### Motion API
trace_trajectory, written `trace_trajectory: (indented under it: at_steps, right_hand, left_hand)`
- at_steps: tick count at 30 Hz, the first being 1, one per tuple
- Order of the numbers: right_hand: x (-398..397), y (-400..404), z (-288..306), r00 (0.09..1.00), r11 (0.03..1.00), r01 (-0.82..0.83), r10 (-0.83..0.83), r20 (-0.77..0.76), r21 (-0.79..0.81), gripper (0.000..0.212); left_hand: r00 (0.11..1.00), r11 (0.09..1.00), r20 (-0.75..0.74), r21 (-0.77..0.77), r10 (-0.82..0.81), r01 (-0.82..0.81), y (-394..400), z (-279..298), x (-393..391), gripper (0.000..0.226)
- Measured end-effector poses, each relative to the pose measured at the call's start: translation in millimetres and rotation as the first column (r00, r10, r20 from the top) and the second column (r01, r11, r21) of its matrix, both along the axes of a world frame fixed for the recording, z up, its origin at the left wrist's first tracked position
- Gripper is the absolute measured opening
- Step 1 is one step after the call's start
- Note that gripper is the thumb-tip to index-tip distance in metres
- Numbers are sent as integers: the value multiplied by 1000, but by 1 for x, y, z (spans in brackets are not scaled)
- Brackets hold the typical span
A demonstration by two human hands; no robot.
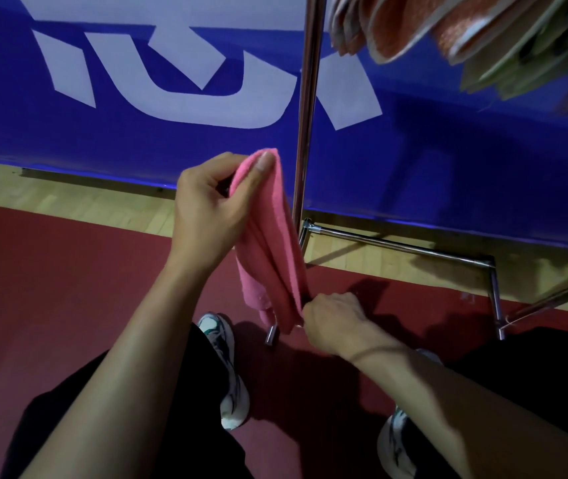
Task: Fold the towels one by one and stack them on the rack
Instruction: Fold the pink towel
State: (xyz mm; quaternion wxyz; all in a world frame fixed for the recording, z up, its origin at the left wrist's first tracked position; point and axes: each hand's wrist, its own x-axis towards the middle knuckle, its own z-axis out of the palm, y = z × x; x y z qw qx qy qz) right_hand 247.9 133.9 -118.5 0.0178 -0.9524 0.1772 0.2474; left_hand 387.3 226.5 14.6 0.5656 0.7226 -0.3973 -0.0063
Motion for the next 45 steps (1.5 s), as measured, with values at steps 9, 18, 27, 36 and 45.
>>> trace_trajectory:
  at_steps: [9, 18, 27, 36, 45]
  right_hand:
    - [0, -32, 7, 990, 999, 45, -45, 133, 5, 30]
    - [-17, -87, 33, 915, 997, 21, -48, 401, 72, 30]
    - [-43, -111, 66, 634, 951, -151, -118, 765, 271, 18]
    - [-38, -86, 84, 575, 896, -272, -140, 806, 350, 18]
    - [-36, -95, 85, 620, 869, -166, -275, 735, 466, 50]
  left_hand:
    - [983, 988, -99, 5, 153, -154, 14, -5, 30, 54]
    - [895, 941, -303, 17, 327, -337, 40, -20, 68, 55]
    - [884, 962, -383, 150, 269, -228, 42, -16, 66, 43]
    - [841, 721, -391, 448, -373, 528, -12, -27, -25, 43]
    - [734, 634, -456, 383, -503, 672, -23, -28, -34, 29]
